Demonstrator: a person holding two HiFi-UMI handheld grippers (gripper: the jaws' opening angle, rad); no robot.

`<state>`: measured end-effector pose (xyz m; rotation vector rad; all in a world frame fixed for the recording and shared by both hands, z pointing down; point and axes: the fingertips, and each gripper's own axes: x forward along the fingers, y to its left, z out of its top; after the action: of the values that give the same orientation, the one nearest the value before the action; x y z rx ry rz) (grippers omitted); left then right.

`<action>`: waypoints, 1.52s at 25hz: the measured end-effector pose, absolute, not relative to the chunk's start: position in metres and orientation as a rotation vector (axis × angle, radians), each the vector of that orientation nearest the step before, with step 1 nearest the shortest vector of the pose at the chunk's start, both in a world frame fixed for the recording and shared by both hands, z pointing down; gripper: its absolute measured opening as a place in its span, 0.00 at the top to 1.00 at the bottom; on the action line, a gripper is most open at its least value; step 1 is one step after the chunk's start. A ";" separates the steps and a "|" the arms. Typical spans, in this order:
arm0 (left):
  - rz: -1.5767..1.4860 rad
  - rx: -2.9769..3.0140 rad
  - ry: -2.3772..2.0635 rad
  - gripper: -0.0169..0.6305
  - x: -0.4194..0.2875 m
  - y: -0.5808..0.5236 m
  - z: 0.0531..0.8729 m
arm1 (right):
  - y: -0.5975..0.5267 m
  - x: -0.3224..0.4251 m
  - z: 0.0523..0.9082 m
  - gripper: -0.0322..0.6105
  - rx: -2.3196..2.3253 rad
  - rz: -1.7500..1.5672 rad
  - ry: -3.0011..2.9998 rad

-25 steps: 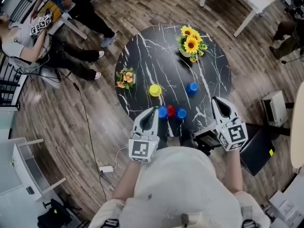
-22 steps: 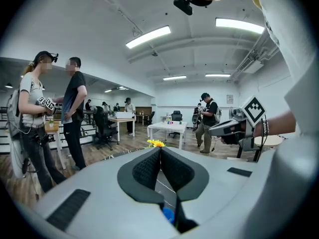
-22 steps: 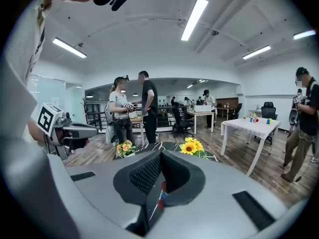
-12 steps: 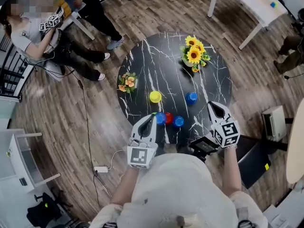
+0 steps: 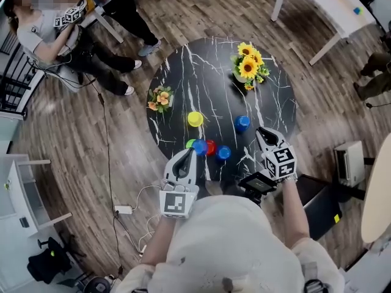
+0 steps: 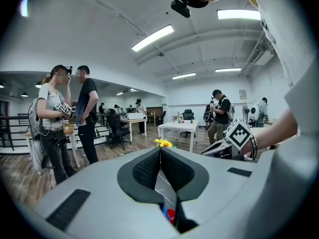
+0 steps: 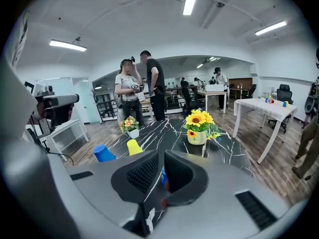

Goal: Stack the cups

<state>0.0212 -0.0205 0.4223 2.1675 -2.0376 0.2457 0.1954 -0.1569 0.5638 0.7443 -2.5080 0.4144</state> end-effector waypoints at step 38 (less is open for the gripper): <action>0.311 1.909 -2.200 0.94 0.001 0.010 0.444 | -0.193 0.147 0.714 0.56 0.629 0.466 -2.223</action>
<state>0.0008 0.0099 0.4442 1.9087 -2.2005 0.3110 0.1475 -0.1930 0.7137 0.6290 -2.2229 0.4658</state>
